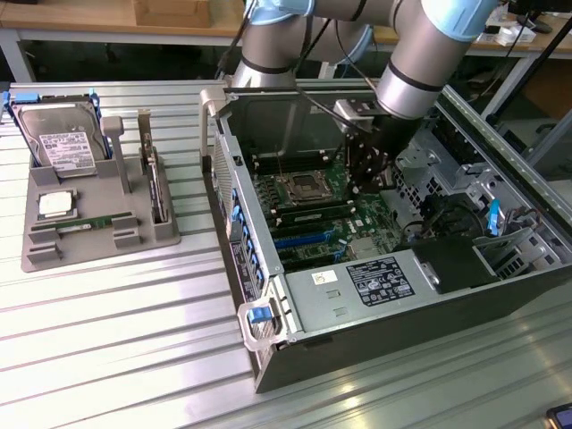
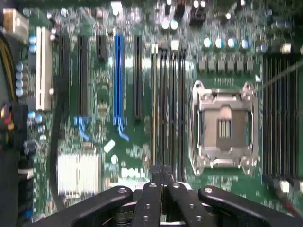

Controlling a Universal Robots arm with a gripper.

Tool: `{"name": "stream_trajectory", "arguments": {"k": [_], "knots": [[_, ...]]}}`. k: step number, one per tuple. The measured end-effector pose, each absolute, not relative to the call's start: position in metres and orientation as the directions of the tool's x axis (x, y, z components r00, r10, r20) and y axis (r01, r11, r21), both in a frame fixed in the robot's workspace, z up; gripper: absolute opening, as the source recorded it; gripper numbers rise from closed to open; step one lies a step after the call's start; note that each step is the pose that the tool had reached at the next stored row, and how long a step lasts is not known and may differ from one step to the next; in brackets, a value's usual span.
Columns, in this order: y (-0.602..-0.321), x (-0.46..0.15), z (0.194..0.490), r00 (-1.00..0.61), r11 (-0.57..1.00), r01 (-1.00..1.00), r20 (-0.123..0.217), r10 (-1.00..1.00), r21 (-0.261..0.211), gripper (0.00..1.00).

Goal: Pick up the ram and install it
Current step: 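Press down the ram until it locks into place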

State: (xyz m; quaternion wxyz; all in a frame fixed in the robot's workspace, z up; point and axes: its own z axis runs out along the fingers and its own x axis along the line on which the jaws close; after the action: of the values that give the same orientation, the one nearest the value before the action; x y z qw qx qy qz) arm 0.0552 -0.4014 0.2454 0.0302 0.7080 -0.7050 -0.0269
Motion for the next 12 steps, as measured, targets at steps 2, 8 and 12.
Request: {"name": "stream_trajectory", "arguments": {"k": [2, 8, 12], "knots": [[-0.401, 0.071, 0.246, 0.005, -0.004, -0.997, 0.001, -1.0, 0.081, 0.1], [-0.401, 0.086, 0.284, 0.004, -0.005, -0.997, -0.005, -1.0, 0.081, 0.1], [-0.401, 0.086, 0.288, 0.004, -0.005, -0.997, -0.007, -1.0, 0.081, 0.1]]}}
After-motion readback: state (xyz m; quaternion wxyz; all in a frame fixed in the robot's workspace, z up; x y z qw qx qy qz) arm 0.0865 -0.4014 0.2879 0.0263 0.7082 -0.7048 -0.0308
